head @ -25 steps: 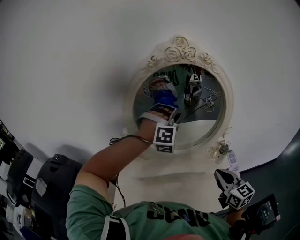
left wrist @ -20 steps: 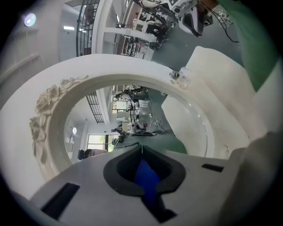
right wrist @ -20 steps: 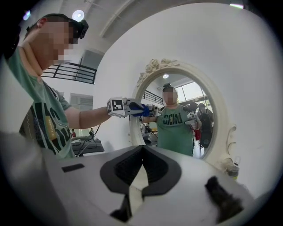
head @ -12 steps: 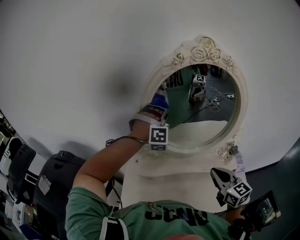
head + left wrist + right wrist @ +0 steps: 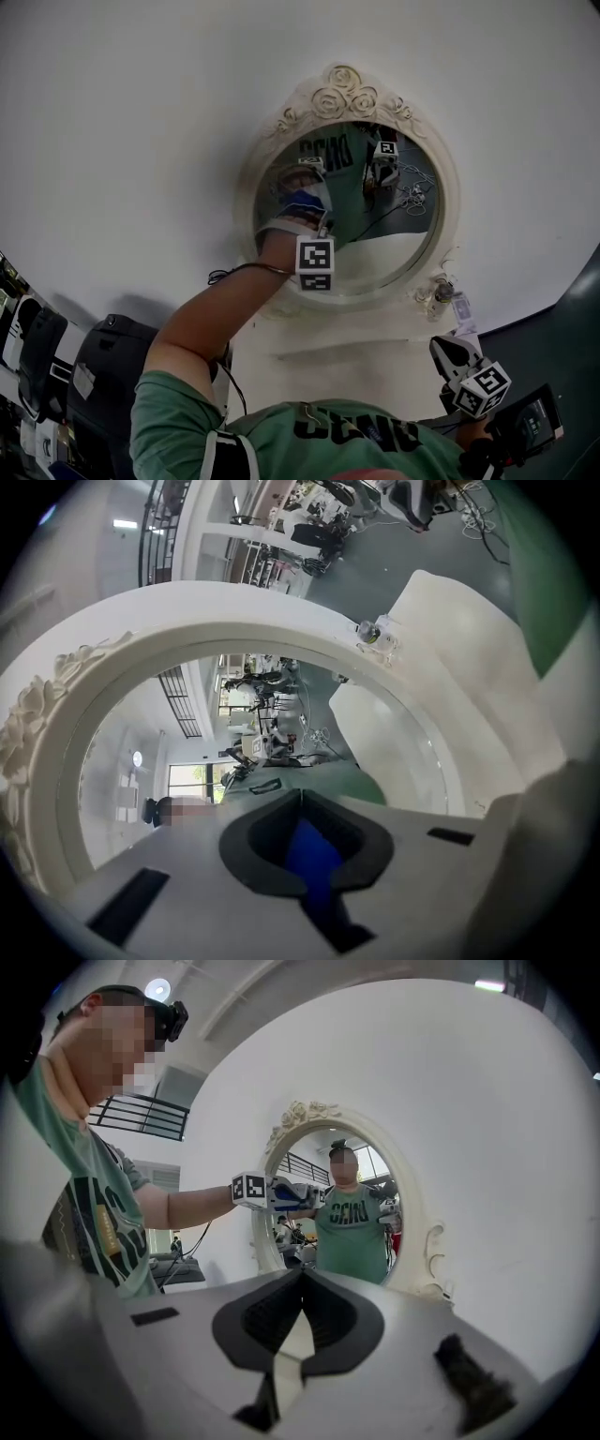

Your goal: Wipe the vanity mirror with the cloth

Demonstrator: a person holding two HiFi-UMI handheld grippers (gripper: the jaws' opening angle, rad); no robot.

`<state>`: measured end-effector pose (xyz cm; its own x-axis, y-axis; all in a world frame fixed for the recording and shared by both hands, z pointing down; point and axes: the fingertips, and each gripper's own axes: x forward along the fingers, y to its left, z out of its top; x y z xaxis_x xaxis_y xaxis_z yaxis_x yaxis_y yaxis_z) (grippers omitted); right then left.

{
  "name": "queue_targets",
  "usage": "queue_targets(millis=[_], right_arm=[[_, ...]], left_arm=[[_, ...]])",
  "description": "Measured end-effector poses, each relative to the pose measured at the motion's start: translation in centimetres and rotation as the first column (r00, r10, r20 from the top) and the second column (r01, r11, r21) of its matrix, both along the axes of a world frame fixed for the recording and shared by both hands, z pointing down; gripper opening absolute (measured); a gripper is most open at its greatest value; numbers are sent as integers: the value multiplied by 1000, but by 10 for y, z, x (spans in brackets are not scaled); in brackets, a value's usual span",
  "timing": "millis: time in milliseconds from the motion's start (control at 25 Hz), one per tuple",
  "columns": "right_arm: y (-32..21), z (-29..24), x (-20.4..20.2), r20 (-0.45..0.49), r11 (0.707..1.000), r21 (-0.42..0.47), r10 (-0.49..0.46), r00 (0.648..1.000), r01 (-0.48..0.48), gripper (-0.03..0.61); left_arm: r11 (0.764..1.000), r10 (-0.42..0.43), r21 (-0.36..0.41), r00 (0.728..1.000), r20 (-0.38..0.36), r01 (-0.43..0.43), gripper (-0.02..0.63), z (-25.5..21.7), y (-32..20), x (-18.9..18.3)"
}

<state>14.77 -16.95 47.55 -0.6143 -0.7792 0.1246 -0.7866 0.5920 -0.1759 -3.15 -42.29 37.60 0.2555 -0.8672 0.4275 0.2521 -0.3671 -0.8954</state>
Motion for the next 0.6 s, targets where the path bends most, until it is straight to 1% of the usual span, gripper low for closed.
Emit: queue_targets(millis=[120,200,320,480,600], right_arm=[[7,1,25,7,1000,3,13,1000,-13,12],[11,0,41,5,1000,6,26,1000,-26,12],[17,-2,66,9,999,10,51,999,-51,12],[26,2,97,27,996,6,90,996,-90,12],[31,6,118,39,993,7,119,992,-119,12]], left_arm=[[999,37,-1,999,-6,-37,17,-1,3,27],[998,64,9,998,-15,-64,17,-2,4,54],[994,107,10,993,-57,-107,17,-6,3,104],[985,172,-1,977,-125,-173,17,-11,2,173],[976,216,-5,968,-125,-219,17,-12,3,218]])
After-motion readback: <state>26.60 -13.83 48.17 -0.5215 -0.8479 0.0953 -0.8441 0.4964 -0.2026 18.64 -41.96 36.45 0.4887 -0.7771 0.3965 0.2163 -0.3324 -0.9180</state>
